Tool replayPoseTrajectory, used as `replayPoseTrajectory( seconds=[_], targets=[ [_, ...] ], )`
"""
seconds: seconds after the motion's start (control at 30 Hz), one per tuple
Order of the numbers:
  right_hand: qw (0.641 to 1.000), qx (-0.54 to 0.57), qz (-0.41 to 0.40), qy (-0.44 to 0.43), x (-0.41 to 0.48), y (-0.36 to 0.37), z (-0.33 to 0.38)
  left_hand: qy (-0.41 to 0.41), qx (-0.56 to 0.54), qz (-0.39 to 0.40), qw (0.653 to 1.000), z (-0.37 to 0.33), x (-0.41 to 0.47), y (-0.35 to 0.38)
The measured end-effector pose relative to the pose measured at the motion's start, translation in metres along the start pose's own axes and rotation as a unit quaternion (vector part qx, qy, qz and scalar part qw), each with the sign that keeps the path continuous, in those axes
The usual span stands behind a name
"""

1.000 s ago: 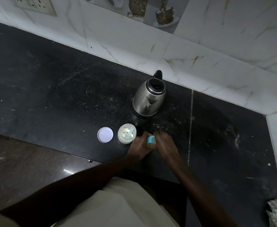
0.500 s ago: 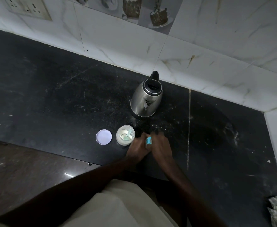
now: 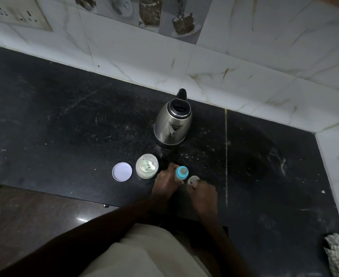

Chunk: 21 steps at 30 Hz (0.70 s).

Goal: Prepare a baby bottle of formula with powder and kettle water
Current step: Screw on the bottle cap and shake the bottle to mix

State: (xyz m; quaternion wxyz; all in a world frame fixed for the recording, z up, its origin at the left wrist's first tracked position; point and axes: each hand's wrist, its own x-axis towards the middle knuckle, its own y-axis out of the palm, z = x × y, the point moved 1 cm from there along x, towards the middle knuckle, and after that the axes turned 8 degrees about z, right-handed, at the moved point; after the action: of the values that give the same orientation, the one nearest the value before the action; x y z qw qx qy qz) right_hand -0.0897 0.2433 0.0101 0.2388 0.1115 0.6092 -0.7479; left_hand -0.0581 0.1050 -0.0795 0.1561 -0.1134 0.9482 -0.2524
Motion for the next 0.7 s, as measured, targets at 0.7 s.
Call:
replayPoseTrajectory(
  seconds=[0.7],
  targets=[
    [0.972,0.233,-0.02,0.006,0.055,0.014,-0.038,0.021,0.005,0.04,0.999,-0.002,0.003,-0.009]
  ],
)
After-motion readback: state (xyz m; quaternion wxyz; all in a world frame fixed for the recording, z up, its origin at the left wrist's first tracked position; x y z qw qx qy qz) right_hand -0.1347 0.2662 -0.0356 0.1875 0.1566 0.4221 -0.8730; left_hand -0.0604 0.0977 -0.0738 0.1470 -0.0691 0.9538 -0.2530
